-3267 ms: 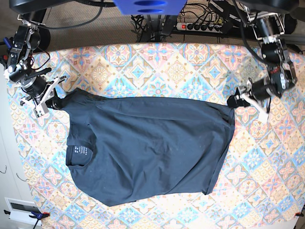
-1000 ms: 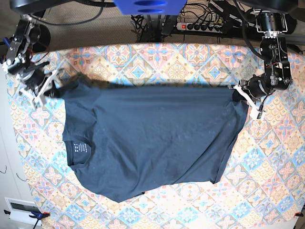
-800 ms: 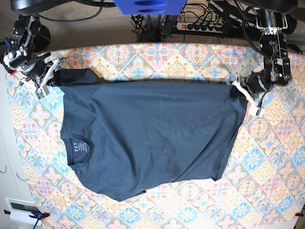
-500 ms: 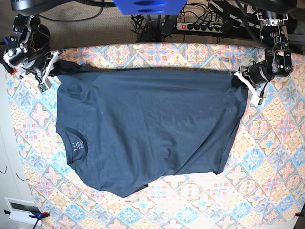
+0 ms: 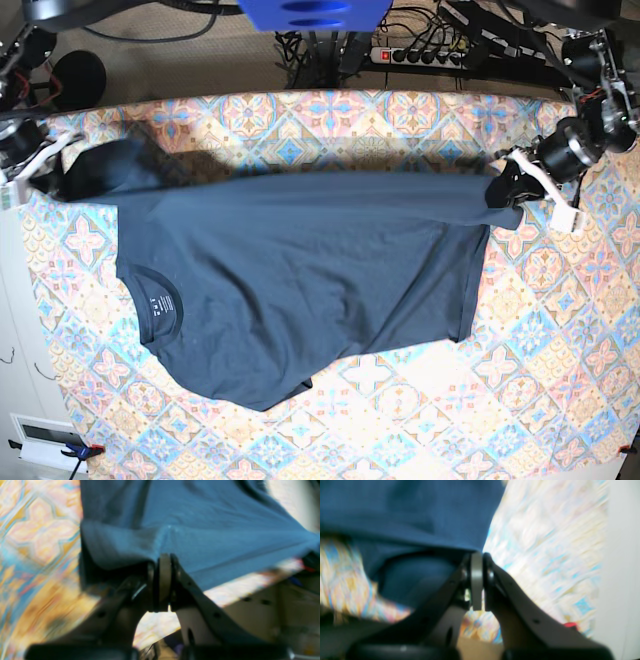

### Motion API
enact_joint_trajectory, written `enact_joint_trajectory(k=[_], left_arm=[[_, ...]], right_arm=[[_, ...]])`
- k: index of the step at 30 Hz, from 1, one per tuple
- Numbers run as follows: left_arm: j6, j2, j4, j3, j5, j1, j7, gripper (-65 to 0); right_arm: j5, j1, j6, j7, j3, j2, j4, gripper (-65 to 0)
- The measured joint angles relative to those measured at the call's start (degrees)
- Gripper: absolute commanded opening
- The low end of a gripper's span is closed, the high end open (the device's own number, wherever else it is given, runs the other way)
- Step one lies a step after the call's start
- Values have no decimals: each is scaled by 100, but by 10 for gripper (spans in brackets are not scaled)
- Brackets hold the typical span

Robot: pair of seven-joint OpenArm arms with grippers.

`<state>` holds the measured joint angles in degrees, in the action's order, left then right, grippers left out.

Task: Layout the t-shirt on the table in an organized manner, then fold the t-shirt properly
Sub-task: 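Lift the shirt by both shoulders and drag it toward the robot, then grasp the shirt collar area with the right gripper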

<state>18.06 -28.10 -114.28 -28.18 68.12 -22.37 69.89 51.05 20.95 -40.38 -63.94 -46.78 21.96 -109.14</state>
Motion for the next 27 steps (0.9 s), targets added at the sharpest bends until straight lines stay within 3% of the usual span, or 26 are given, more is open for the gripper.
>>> enact_joint_trajectory(k=[2, 6, 13, 16, 18, 21, 25, 27], left_arm=[[369, -4, -168, -433, 643, -129, 127, -650], [573, -15, -356, -1165, 1545, -225, 435, -650], [577, -219, -496, -2105, 1567, -310, 894, -650], [577, -175, -498, -2345, 1569, -321, 1091, -650], [577, -190, -498, -2581, 1554, -310, 1069, -650], [577, -219, -496, -2885, 1550, -269, 1054, -650], [575, -417, -498, -2892, 1563, 68, 1025, -650], [577, -452, -496, -2898, 1576, 181, 994, -650]], right_arm=[[542, -212, -13, -15, -514, -92, -11, -645], [922, -603, 81, -35, -1438, -96, -20, -645], [2507, -927, 55, -39, -2465, -81, -15, -644], [2538, -874, 52, -503, -2393, 153, -15, -644], [2549, -885, 55, -608, -2131, 120, -17, -643], [1998, -826, 57, -754, -846, 111, -15, -642], [396, -629, 35, -483, 726, 76, -11, -576], [-599, -614, 57, -352, 1298, -120, 11, -516]])
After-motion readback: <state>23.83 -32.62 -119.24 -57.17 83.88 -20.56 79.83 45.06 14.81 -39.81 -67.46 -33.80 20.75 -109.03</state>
